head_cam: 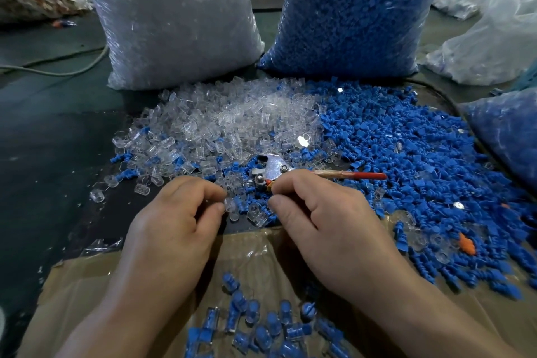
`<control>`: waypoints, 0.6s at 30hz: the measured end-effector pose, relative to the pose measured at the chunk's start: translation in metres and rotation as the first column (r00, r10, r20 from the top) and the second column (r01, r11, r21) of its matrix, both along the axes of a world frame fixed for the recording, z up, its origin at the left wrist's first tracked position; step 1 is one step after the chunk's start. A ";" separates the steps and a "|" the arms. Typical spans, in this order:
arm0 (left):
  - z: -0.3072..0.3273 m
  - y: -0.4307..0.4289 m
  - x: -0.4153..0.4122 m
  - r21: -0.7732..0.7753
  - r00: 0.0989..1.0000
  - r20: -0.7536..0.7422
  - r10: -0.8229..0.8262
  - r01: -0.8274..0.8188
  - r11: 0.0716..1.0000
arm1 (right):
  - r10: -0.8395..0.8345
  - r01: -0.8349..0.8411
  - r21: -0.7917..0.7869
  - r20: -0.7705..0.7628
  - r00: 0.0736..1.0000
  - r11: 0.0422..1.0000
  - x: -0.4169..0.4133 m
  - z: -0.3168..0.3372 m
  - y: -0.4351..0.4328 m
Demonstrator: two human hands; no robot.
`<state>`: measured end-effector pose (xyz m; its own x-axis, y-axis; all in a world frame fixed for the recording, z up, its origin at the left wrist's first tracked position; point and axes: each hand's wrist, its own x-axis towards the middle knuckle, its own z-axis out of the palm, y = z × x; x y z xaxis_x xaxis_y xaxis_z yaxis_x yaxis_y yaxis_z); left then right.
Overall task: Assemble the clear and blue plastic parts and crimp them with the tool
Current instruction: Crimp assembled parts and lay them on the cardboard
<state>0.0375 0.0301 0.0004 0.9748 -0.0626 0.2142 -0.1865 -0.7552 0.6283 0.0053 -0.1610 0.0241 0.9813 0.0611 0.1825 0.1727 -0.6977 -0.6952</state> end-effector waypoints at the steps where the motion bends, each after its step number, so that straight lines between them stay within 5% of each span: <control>1: -0.001 -0.001 -0.001 -0.050 1.000 0.004 0.008 -0.007 0.999 | -0.004 0.004 0.002 0.002 1.000 1.000 0.000 -0.001 0.000; 8: -0.001 -0.003 -0.007 -0.468 0.998 -0.066 0.008 -0.038 0.883 | 0.022 -0.009 0.304 -0.041 0.999 0.953 0.000 0.000 -0.003; 12: 0.000 -0.007 -0.013 -0.491 0.990 -0.105 -0.091 0.027 0.871 | 0.109 -0.024 0.530 -0.131 0.985 0.848 -0.002 0.004 -0.002; 18: 0.000 -0.009 -0.017 -0.477 0.988 -0.026 -0.151 0.121 0.871 | 0.154 -0.097 0.469 -0.086 0.984 0.878 -0.001 0.004 -0.003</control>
<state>0.0204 0.0208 0.0003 0.9760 -0.1015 0.1925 -0.2157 -0.3350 0.9172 0.0042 -0.1639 0.0280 0.9870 0.1220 0.1051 0.1349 -0.2703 -0.9533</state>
